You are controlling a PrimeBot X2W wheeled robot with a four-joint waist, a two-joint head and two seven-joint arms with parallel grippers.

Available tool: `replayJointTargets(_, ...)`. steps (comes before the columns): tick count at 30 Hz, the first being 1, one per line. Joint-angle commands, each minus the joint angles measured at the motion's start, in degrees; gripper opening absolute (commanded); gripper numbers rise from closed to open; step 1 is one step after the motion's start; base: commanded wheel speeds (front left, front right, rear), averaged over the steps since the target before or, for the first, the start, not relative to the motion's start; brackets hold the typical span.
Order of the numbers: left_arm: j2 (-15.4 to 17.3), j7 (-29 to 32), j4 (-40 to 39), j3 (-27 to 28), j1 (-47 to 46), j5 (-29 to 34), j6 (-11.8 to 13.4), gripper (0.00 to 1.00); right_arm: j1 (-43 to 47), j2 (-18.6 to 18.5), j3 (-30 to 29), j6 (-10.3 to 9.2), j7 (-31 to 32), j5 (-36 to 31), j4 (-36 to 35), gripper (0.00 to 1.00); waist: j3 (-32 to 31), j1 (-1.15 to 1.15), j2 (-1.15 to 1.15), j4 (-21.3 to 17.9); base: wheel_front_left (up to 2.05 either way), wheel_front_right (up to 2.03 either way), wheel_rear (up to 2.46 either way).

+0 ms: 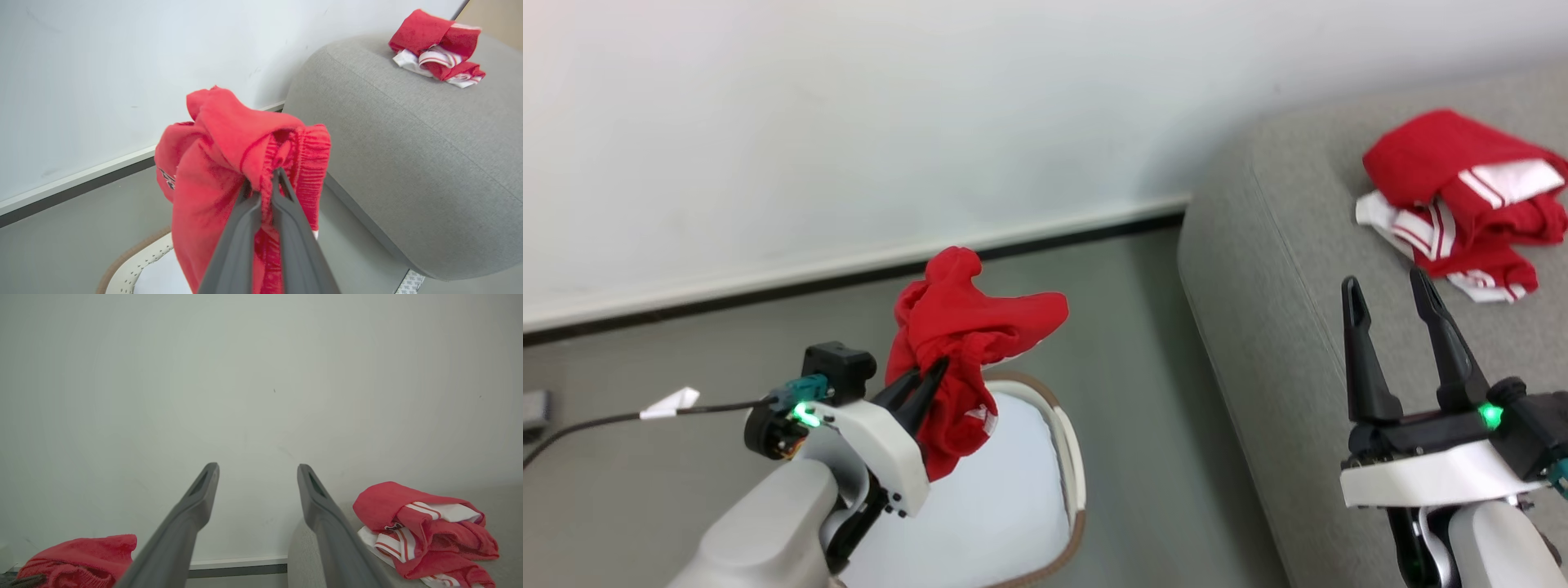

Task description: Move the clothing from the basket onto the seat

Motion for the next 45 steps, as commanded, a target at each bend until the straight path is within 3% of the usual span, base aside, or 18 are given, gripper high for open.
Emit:
replayJointTargets(1, -0.1, 0.0, -1.2, 1.4, 1.6, 1.0, 0.1, 0.00, 1.5, -0.7, -0.1, -0.13, 0.0, 0.3, 0.5, 1.00, -5.0, 0.02, 0.00, 3.5, 0.00, 0.00, 0.00)
replayJointTargets(18, -0.1, 0.0, -16.9, 13.1, 8.0, 5.2, 1.5, 0.00, 7.4, -2.1, 2.9, -0.13, 0.0, 3.0, 3.0, 1.00, -12.0, 0.02, 0.00, 8.0, 0.00, 0.00, 0.00)
replayJointTargets(24, 0.7, 0.6, -24.1, 14.2, 10.0, 4.5, 3.7, 0.00, 8.1, -2.3, 4.8, -0.13, 0.0, 3.7, 3.7, 1.00, -12.7, 0.02, 0.00, 8.8, 0.00, 0.00, 0.00)
replayJointTargets(33, 1.5, 2.3, -28.7, 13.7, 11.4, 3.9, 4.9, 0.00, 7.1, -2.8, 7.9, -0.13, 0.0, 4.3, 4.2, 1.00, -12.8, 0.02, 0.00, 9.4, 0.00, 0.00, 0.00)
replayJointTargets(45, 0.4, 3.4, -31.0, 11.4, 12.2, 4.1, 4.5, 0.00, 1.9, -2.1, 23.7, -0.13, 0.0, 6.7, 7.1, 1.00, -13.0, 0.02, 0.00, 11.1, 0.00, 0.00, 0.00)
